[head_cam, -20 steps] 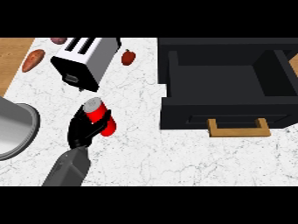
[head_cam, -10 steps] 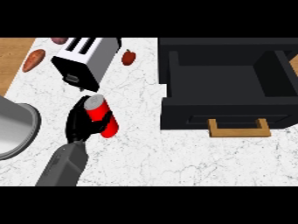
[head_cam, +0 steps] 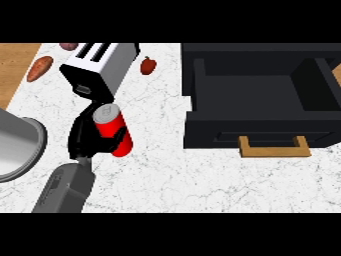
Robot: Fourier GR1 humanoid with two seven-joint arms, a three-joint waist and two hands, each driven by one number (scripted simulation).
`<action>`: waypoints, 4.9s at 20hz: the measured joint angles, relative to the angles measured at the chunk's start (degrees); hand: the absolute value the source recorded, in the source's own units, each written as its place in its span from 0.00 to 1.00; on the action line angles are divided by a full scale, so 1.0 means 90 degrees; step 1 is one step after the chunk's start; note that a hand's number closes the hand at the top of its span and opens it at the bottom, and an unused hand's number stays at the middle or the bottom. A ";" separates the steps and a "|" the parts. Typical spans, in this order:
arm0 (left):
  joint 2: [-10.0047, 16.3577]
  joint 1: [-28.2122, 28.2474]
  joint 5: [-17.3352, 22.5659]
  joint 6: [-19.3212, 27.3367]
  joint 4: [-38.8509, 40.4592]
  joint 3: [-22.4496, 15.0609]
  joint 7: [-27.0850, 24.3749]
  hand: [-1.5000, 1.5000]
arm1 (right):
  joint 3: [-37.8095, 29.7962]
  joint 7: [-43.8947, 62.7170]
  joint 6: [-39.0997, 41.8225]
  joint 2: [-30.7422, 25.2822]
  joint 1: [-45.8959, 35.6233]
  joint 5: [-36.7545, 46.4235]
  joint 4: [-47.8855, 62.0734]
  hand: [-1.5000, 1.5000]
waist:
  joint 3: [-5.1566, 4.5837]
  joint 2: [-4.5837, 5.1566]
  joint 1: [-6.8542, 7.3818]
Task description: Pick up the can, place it into the drawer and close the drawer
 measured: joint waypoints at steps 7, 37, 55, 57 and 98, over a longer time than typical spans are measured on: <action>0.0005 -0.0316 -0.0266 0.0788 -0.1380 -0.0320 0.1119 1.00 | 0.0010 0.0194 -0.0154 -0.0005 -0.0017 -0.0105 -0.0191 0.00 | 0.0003 -0.0003 -0.0002; -0.0384 -0.4271 -0.0949 0.3236 -0.0466 -0.0978 0.2956 1.00 | 0.0499 0.0139 -0.0515 -0.0002 -0.0132 0.0248 -0.0235 0.00 | 0.0001 0.0025 -0.0108; -0.0394 -0.6353 0.0814 0.3982 0.2070 -0.1879 0.2103 1.00 | 0.0588 0.0389 -0.0589 -0.0020 -0.0490 0.0309 -0.0299 0.00 | 0.0006 0.0063 -0.0295; -0.0393 -0.6493 0.1044 0.4038 0.2224 -0.2036 0.2035 1.00 | 0.0589 0.0392 -0.0589 -0.0031 -0.0524 0.0323 -0.0286 0.00 | 0.0006 0.0066 -0.0311; -0.0394 -0.6946 0.3570 0.4947 0.3784 -0.3976 0.0558 0.00 | 0.0415 -0.0115 -0.0274 -0.0528 -0.1154 0.1047 -0.0530 0.00 | 0.0010 0.0146 -0.0509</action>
